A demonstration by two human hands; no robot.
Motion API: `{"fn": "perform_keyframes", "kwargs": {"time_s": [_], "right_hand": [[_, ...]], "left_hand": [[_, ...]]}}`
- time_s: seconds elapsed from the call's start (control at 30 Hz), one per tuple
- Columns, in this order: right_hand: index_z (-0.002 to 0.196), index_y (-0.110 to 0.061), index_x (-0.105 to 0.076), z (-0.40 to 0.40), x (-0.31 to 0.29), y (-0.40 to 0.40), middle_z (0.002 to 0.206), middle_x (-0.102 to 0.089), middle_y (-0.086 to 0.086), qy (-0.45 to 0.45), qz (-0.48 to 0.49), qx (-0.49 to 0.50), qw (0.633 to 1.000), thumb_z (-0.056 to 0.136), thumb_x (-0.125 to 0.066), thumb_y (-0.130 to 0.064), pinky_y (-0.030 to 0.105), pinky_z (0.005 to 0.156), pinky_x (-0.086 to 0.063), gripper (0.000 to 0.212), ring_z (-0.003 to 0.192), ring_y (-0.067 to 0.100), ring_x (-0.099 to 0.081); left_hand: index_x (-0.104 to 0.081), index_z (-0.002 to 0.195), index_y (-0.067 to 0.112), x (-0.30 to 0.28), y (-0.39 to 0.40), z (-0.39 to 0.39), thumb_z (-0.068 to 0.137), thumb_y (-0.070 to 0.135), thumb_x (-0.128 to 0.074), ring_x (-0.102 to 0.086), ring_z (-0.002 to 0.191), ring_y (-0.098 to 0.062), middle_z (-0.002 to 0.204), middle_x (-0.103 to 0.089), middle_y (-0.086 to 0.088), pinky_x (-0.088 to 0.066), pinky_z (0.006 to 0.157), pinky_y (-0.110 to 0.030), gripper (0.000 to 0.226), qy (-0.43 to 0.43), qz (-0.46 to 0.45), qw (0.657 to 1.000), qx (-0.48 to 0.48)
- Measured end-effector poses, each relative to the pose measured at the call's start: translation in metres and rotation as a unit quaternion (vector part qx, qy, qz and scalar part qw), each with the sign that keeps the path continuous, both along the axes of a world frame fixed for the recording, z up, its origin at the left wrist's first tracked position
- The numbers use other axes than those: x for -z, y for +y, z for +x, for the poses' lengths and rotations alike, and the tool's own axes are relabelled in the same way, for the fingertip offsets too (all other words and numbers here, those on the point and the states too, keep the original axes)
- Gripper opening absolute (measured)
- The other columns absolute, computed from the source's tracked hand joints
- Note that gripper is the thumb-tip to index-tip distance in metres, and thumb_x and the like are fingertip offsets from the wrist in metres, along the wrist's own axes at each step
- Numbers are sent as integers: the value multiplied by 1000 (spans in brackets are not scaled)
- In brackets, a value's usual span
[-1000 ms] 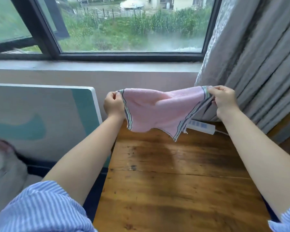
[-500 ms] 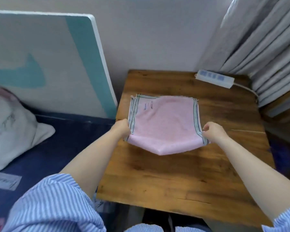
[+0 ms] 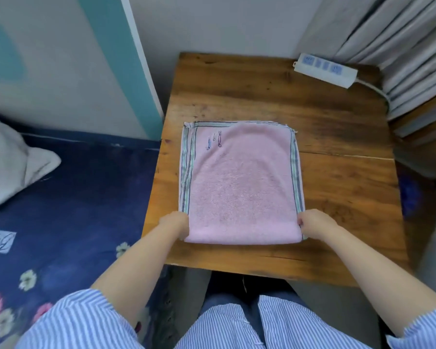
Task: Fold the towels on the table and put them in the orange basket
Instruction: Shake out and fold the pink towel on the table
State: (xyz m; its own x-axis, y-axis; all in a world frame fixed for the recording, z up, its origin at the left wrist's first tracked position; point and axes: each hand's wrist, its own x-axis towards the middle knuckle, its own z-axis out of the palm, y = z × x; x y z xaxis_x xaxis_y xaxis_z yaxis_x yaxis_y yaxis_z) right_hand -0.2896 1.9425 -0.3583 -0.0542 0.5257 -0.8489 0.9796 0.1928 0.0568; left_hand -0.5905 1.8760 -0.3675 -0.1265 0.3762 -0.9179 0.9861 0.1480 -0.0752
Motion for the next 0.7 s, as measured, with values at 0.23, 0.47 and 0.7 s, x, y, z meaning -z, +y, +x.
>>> {"fn": "perform_keyframes", "kwargs": {"time_s": [0.23,0.47,0.7], "right_hand": [[90,-11,-58,-5,-3,31,67,-41,-2,-48,-62,-56,995,91,-39,-9,18,49,-31,20,59,12,-40],[90,-12,-60,-20,-7,103,82,-54,4,42,111,-37,992,93,-38,-16,24,57,-44,22,74,19,-53],[127,-9,-49,-32,4,161,126,-51,12,175,265,43,947,93,-42,-15,35,89,-46,35,114,27,-47]], "left_hand": [[-55,118,2,-14,21,11,93,6,-38,-53,83,-27,105,-59,-16,-47,78,-33,30,-26,-52,998,14],[-53,113,5,-18,86,18,93,9,-31,-52,91,-26,117,-56,-13,-48,81,-35,30,-36,136,989,-54],[-51,114,5,-13,167,21,90,4,-36,-48,111,-31,122,-47,-13,-44,81,-35,29,2,260,959,-112]]}}
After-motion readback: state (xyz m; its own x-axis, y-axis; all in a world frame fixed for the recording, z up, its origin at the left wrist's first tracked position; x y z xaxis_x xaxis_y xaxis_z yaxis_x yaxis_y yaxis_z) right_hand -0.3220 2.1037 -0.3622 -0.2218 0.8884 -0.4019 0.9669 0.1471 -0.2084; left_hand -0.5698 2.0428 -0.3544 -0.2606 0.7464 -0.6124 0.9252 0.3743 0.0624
